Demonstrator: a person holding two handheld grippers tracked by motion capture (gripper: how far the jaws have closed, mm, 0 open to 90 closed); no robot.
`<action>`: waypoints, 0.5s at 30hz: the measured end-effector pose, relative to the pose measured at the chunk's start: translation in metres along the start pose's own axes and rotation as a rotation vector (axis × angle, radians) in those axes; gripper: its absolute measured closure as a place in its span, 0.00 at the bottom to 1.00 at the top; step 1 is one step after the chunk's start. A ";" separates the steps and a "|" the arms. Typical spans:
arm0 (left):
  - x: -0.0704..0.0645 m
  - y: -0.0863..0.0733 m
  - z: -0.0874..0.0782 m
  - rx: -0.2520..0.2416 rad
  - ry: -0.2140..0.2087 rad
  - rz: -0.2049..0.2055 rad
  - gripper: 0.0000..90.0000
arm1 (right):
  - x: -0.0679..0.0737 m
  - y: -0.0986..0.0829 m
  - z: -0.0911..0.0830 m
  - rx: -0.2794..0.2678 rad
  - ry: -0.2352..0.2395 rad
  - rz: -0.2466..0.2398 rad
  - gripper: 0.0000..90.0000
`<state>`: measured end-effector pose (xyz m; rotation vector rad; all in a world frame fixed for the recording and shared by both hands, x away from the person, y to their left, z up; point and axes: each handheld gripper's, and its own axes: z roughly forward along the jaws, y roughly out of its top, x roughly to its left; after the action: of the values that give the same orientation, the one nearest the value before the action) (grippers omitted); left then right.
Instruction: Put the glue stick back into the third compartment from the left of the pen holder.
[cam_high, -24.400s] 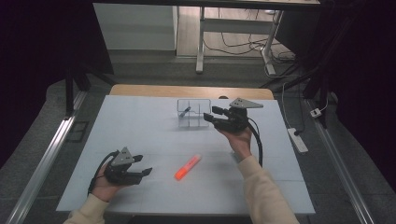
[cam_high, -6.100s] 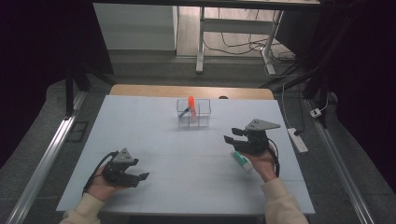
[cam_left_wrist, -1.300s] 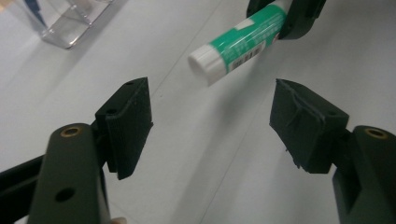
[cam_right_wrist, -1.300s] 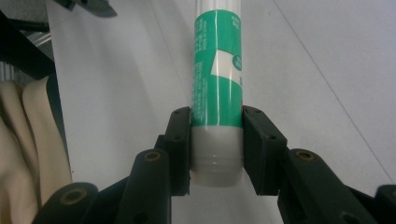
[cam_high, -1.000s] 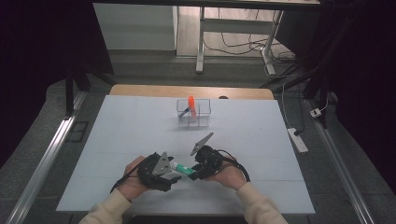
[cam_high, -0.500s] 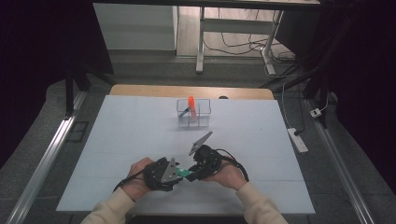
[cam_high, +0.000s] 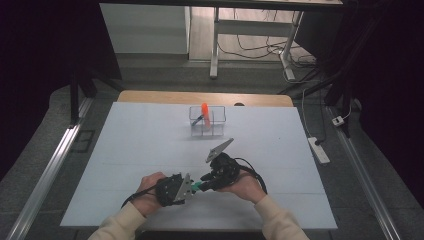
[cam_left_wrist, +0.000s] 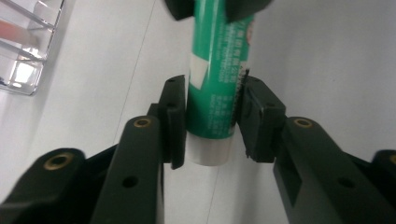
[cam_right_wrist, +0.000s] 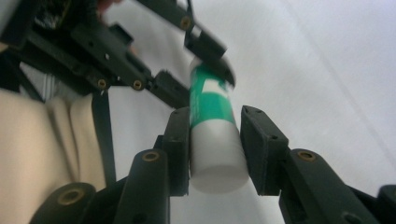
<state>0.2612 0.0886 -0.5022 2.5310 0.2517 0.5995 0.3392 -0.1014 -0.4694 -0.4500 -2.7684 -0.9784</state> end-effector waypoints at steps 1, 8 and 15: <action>0.001 0.000 -0.001 -0.003 0.003 -0.007 0.72 | -0.001 0.000 -0.002 -0.023 0.001 0.009 0.68; 0.015 -0.013 -0.004 -0.022 0.026 -0.126 0.73 | -0.001 -0.003 -0.020 -0.202 -0.094 -0.005 0.58; 0.031 -0.024 -0.012 -0.080 0.032 -0.263 0.73 | -0.005 -0.011 -0.029 -0.348 -0.171 -0.029 0.43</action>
<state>0.2816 0.1232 -0.4942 2.3611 0.5514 0.5340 0.3417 -0.1286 -0.4546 -0.5661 -2.7595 -1.5045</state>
